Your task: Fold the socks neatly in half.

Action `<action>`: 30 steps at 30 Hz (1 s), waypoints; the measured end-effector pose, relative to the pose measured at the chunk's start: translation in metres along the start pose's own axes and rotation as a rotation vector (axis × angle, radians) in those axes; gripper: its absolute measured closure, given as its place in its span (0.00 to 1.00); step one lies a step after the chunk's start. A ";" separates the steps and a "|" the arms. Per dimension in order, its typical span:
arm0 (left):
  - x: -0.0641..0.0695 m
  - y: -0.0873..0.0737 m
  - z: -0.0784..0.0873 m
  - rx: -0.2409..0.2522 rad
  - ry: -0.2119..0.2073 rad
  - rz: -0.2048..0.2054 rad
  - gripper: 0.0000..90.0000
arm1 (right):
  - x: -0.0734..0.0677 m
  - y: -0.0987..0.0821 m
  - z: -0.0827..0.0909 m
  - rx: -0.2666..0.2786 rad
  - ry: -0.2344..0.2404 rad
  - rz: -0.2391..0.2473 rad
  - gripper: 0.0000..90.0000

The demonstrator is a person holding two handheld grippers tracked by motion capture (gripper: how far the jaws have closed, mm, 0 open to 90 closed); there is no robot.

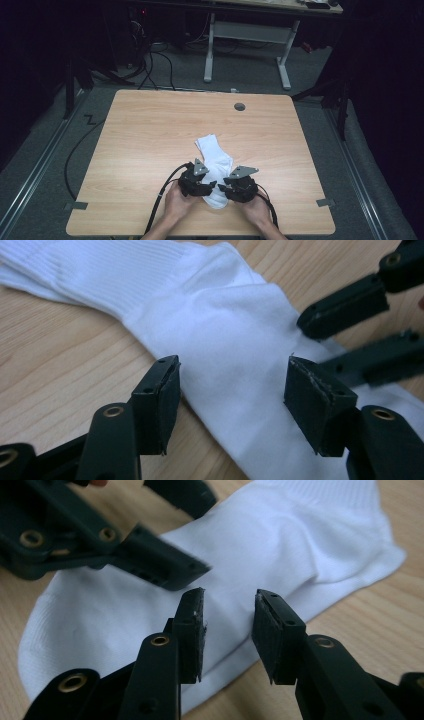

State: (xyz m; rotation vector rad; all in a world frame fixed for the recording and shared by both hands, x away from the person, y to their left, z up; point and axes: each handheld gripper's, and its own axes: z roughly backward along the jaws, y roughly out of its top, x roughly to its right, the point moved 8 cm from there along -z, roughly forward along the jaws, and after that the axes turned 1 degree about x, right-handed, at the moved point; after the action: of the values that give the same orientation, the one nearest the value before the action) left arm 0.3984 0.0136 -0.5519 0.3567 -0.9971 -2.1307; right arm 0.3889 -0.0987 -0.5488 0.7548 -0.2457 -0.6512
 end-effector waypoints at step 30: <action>0.000 0.014 -0.005 0.049 -0.010 0.011 0.44 | 0.071 0.045 -0.003 0.066 -0.172 -0.130 0.99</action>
State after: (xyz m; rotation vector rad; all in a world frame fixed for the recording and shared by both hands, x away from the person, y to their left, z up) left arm 0.4082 0.0053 -0.5452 0.3641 -1.0558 -2.1035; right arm 0.4660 -0.1168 -0.5210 0.7835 -0.3792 -0.8363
